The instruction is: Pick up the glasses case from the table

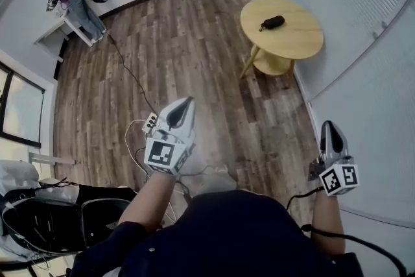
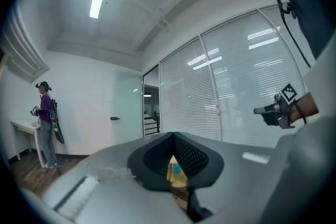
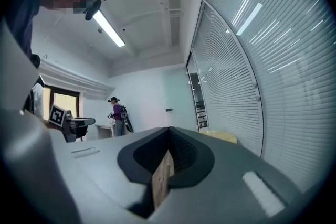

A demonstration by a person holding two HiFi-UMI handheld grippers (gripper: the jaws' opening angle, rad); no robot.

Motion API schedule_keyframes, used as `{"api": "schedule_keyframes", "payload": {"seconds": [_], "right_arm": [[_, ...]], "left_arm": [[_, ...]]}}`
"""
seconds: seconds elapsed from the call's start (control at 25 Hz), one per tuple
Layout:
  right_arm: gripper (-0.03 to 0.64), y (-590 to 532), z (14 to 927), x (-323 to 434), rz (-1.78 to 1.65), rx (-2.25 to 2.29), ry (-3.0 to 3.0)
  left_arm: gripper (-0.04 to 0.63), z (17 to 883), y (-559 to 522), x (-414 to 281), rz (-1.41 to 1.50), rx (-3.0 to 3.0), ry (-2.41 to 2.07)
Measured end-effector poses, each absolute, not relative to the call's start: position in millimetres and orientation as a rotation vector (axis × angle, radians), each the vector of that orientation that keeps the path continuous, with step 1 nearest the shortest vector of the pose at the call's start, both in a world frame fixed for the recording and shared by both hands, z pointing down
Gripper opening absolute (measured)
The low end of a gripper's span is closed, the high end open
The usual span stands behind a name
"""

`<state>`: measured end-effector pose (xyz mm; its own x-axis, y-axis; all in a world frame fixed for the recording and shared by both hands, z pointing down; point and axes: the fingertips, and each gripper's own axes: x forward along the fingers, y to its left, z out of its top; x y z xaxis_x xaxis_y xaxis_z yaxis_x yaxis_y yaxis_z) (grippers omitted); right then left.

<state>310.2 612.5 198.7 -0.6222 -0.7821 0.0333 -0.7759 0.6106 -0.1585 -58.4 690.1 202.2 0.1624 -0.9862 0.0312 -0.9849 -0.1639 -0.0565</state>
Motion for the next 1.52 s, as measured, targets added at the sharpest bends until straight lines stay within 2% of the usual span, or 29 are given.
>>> {"api": "schedule_keyframes", "payload": {"seconds": [0.4, 0.64, 1.12, 1.28, 1.52], "right_arm": [[0.008, 510.4, 173.9, 207.2, -0.230, -1.403, 2.772], [0.008, 444.1, 203.0, 200.9, -0.296, -1.437, 2.770], [0.008, 237.5, 254.1, 183.9, -0.385, -1.294, 2.752], [0.008, 188.2, 294.8, 191.9, -0.386, -1.189, 2.765], [0.006, 115.2, 246.9, 136.1, -0.432, -1.234, 2.789]], "left_arm": [[0.003, 184.3, 564.6, -139.3, -0.081, -2.474, 1.941], [0.003, 202.1, 497.0, -137.7, -0.087, -2.509, 1.896], [0.003, 221.1, 317.3, -143.6, -0.185, -2.398, 1.976], [0.003, 243.3, 273.0, -110.3, -0.221, -2.349, 1.931], [0.003, 196.6, 198.9, -156.1, -0.157, -2.415, 1.942]]}}
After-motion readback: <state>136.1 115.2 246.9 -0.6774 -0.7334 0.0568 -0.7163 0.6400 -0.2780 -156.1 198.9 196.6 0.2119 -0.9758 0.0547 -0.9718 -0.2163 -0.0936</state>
